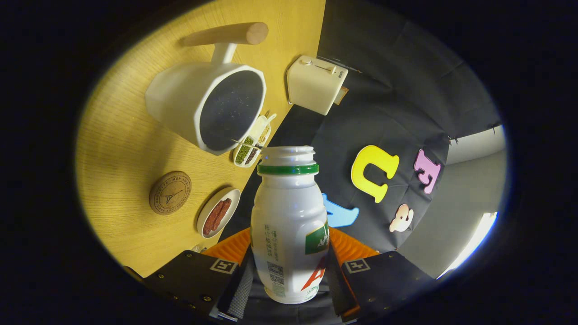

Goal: Take the bottle from table, then pour the juice into the cup, finally place the bottle on the coaster

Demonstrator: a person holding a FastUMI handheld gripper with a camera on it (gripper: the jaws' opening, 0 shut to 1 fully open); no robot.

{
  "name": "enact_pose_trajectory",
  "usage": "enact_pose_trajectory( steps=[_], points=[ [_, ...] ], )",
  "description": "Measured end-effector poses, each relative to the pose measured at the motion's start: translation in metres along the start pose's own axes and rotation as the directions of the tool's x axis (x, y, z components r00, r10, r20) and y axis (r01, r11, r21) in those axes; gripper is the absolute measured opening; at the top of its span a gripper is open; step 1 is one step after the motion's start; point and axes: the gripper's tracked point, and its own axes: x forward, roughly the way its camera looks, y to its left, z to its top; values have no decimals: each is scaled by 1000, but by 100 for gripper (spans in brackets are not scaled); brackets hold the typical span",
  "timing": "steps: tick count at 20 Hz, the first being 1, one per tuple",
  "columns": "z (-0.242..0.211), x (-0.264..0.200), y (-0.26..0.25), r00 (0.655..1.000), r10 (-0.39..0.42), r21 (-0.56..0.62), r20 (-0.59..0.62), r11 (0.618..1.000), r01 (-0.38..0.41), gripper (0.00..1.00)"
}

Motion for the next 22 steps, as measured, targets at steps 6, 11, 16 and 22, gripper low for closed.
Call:
enact_pose_trajectory(
  steps=[6,11,16,22],
  points=[
    [1,0,1,1000,-3,-6,2,1000,3,71],
    [0,1,1,1000,4,-10,0,1000,-4,71],
    [2,1,4,1000,20,26,6,999,-20,71],
    [7,2,14,998,55,119,24,991,-57,71]
  ],
)
